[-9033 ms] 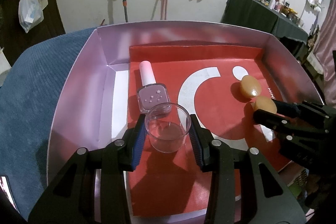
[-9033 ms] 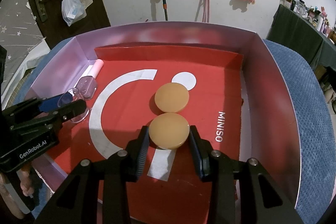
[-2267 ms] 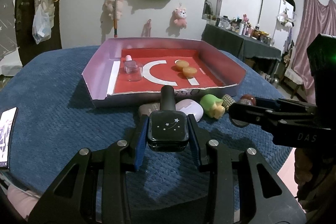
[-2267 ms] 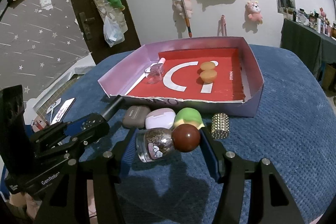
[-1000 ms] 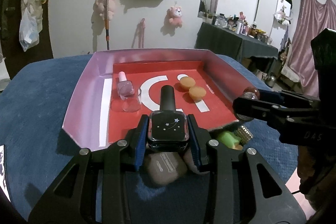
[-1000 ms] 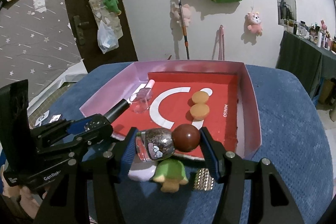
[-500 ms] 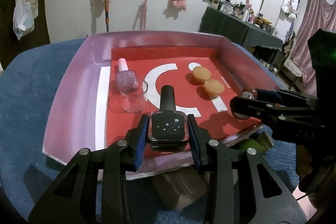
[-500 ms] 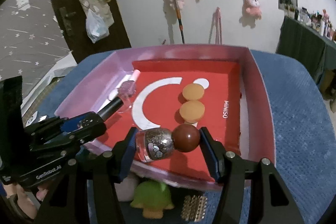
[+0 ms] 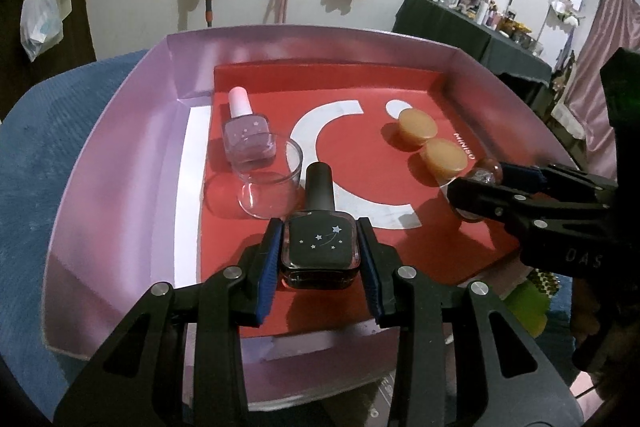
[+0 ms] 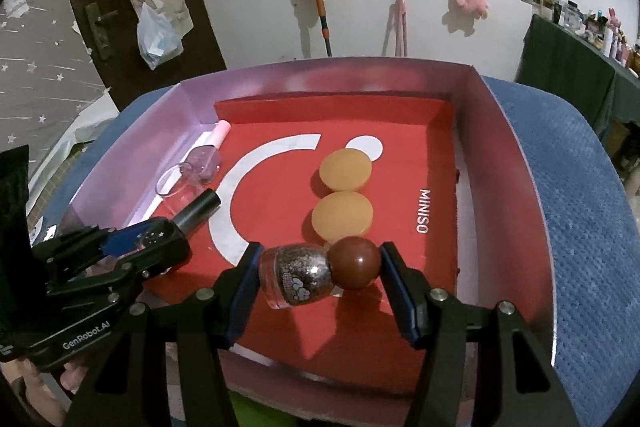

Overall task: Organize rigid objects
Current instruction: 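Carry the black nail polish and brown-capped glitter bottle with both grippers into the box, then open the left gripper beside the glass cup while the right releases the glitter bottle by the puffs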

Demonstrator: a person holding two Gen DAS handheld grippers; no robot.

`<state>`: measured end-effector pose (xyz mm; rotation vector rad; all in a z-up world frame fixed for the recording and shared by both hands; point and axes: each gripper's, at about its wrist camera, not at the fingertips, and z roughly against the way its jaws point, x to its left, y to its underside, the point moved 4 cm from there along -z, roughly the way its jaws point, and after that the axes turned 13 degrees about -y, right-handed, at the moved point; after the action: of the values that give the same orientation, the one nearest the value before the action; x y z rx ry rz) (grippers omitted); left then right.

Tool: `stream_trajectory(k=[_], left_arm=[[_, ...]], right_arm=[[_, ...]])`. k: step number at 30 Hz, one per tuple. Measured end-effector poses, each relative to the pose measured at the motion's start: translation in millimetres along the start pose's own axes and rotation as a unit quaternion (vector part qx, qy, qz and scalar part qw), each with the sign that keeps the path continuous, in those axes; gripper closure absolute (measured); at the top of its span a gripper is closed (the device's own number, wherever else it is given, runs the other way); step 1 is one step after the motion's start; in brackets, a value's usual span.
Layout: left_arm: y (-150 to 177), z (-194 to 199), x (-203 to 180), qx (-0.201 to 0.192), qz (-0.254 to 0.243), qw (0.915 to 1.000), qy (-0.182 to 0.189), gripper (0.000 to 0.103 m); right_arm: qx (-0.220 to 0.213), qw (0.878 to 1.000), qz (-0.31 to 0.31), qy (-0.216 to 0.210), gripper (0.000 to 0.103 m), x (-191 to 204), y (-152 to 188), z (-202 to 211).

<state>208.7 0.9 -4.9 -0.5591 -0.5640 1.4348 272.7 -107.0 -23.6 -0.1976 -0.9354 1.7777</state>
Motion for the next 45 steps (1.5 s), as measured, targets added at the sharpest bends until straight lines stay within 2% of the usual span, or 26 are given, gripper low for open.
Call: stream_trajectory(k=[6, 23, 45], left_arm=[[-4.9, -6.9, 0.0, 0.009, -0.004, 0.9999, -0.012, 0.069], [-7.9, -12.3, 1.8, 0.013, -0.002, 0.9998, -0.014, 0.069], [-7.8, -14.1, 2.0, 0.015, -0.001, 0.9998, -0.014, 0.068]], right_arm=[[0.007, 1.000, -0.005, 0.003, 0.042, -3.0, -0.5, -7.3], [0.010, 0.999, 0.007, 0.033, 0.042, -6.1, -5.7, -21.0], [0.011, 0.999, 0.004, 0.030, 0.041, -5.1, -5.3, -21.2]])
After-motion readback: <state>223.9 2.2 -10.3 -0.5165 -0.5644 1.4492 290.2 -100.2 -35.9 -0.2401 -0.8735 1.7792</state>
